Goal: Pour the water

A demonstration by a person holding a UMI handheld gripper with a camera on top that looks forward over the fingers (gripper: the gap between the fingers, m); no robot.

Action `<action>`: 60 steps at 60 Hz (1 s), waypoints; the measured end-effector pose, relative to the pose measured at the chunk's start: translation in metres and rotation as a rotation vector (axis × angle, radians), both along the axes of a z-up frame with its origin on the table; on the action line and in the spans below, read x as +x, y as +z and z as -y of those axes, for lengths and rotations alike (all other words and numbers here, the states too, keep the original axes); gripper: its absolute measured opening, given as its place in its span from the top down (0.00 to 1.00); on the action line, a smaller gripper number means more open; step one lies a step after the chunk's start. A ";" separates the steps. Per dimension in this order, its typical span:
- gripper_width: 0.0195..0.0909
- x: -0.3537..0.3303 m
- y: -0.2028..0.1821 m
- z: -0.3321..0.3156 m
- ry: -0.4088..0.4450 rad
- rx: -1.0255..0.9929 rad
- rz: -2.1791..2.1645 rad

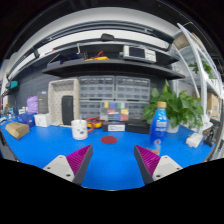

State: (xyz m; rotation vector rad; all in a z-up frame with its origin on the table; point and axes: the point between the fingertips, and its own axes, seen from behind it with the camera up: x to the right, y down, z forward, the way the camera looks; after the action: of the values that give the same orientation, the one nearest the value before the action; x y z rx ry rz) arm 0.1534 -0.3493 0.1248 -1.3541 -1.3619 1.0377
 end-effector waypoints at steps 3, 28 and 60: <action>0.07 0.002 -0.006 -0.024 -0.044 0.002 -0.003; 0.09 -0.078 0.001 -0.138 -0.190 0.009 -0.052; 0.81 -0.113 -0.014 -0.216 -0.192 0.075 -0.086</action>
State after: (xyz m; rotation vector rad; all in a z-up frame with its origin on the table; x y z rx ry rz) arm 0.0407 -0.1336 0.1105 -1.3407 -1.1715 0.8974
